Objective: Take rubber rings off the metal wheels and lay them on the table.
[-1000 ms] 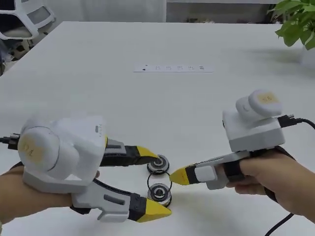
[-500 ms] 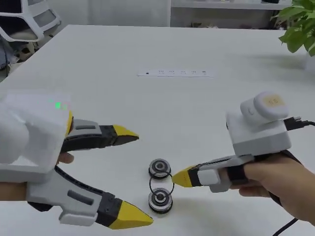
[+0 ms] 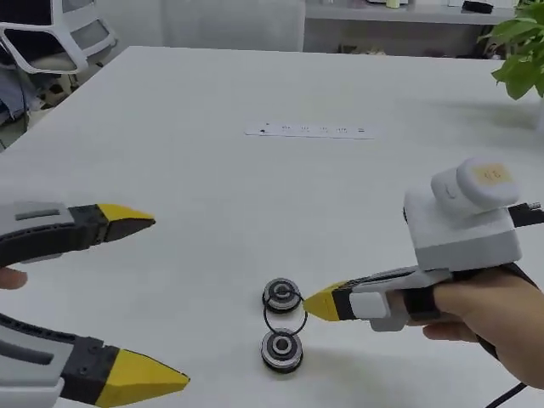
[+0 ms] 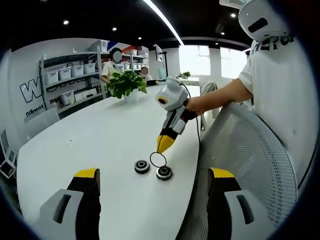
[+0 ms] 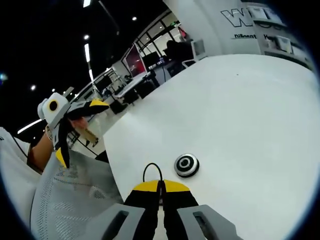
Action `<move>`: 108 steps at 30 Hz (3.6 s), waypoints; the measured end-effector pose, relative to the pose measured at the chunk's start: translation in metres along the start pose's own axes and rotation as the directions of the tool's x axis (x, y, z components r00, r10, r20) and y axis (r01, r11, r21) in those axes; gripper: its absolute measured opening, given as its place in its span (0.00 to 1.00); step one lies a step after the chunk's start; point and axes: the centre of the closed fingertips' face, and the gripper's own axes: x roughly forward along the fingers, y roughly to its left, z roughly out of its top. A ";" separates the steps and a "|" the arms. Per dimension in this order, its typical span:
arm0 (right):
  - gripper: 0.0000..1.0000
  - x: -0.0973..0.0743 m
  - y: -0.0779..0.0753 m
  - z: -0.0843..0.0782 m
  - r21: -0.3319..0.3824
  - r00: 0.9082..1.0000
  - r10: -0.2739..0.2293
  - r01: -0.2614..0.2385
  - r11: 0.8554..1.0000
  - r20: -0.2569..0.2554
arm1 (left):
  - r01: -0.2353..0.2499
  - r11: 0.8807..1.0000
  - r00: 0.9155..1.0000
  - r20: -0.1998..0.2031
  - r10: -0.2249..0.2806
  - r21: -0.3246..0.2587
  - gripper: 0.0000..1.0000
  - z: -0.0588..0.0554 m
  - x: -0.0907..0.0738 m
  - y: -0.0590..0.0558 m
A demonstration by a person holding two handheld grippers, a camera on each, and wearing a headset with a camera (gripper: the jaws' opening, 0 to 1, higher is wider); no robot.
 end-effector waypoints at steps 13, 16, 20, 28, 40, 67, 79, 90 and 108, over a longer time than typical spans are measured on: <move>0.00 -0.005 0.004 0.010 -0.013 0.999 0.006 -0.005 1.000 0.036 | -0.096 0.992 0.995 -0.015 0.095 -0.084 0.87 -0.029 -0.022 -0.001; 0.00 -0.006 0.007 0.013 -0.013 0.999 0.010 -0.010 1.000 0.046 | -0.107 0.990 0.994 -0.017 0.106 -0.095 0.87 -0.033 -0.023 -0.002; 0.00 -0.006 0.010 0.016 -0.016 0.998 0.014 -0.013 1.000 0.058 | -0.112 0.988 0.994 -0.022 0.110 -0.104 0.87 -0.037 -0.023 -0.004; 0.00 -0.006 0.020 0.023 -0.032 0.996 0.022 -0.019 0.999 0.082 | -0.120 0.985 0.993 -0.022 0.119 -0.125 0.86 -0.043 -0.021 -0.009; 0.00 0.008 0.032 0.018 -0.087 0.997 0.039 -0.034 0.996 0.060 | -0.119 0.984 0.993 -0.008 0.119 -0.131 0.87 -0.044 -0.017 -0.011; 0.00 0.055 0.031 -0.001 -0.162 0.999 -0.019 0.027 0.986 0.048 | -0.145 0.969 0.988 0.022 0.152 -0.203 0.86 -0.043 -0.019 -0.005; 0.00 0.071 0.033 -0.014 -0.270 0.998 -0.048 0.056 0.961 0.037 | -0.149 0.965 0.987 0.032 0.160 -0.215 0.84 -0.041 -0.019 -0.005; 0.04 0.072 0.026 -0.015 -0.294 0.997 -0.069 0.073 0.953 0.024 | -0.150 0.965 0.986 0.034 0.161 -0.218 0.84 -0.041 -0.019 -0.005; 0.16 0.048 0.024 0.013 -0.298 0.996 -0.043 0.065 0.952 0.078 | -0.142 0.968 0.988 0.025 0.150 -0.209 0.84 -0.041 -0.017 -0.007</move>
